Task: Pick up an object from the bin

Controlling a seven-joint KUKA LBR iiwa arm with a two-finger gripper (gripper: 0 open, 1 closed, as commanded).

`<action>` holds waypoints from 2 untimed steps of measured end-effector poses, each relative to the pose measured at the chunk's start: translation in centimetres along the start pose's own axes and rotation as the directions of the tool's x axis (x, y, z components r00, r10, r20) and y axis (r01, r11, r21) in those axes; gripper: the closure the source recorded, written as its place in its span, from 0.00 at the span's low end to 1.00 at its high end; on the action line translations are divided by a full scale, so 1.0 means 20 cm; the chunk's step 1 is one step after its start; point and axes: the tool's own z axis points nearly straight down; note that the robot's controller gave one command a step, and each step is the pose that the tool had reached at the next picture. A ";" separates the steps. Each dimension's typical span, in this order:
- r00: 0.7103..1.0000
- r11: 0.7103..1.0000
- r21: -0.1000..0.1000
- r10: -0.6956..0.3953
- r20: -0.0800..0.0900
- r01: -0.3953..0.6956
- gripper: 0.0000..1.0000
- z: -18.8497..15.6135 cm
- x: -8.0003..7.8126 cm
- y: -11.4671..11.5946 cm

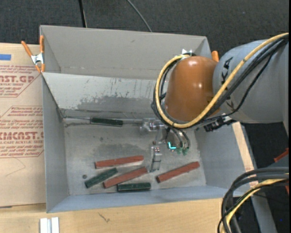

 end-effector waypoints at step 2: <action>0.991 0.991 0.001 -0.130 0.010 0.130 0.00 0.23 -0.03 0.11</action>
Offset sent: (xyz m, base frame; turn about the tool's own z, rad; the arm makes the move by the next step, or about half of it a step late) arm 0.0092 0.0463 -0.0978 -0.2657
